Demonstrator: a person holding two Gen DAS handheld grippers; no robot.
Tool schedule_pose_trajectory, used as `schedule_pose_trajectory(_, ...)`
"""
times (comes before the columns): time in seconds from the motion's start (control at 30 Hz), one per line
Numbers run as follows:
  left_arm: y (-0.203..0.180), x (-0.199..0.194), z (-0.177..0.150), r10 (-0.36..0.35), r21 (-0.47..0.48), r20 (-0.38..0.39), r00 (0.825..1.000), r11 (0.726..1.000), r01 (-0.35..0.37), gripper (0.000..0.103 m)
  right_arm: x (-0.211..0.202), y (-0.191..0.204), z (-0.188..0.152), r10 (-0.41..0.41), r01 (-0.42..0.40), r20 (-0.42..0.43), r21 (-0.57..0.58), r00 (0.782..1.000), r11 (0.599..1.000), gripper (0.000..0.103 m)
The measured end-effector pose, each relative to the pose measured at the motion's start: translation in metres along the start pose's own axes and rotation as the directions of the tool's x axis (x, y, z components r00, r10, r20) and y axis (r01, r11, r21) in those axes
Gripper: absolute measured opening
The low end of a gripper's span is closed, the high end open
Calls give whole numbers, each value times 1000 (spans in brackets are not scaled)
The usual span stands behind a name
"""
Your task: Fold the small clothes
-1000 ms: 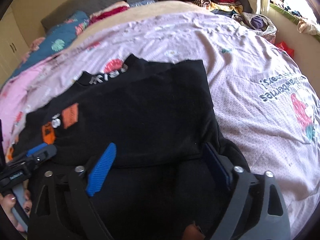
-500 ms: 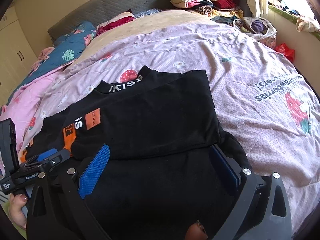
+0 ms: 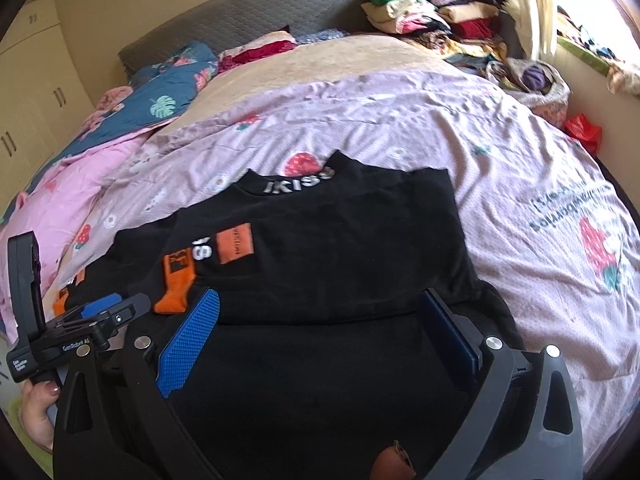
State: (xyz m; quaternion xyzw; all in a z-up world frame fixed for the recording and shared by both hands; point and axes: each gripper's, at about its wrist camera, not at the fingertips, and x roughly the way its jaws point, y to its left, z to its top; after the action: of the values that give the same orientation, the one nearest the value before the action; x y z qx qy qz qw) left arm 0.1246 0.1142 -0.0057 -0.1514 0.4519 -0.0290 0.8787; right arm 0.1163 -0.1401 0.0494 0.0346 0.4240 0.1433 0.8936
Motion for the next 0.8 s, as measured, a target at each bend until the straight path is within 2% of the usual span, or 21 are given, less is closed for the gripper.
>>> schedule_pose_trajectory(0.53, 70, -28, -14, 100, -111, 26, 995, 989, -97, 94, 8, 79, 3, 74, -75, -16, -159, 997, 984, 99)
schedule_pose_trajectory(0.8, 120, -46, -24, 177, -223, 38, 983, 961, -165, 94, 17, 129, 5, 117, -124, -42, -267, 992, 956, 99)
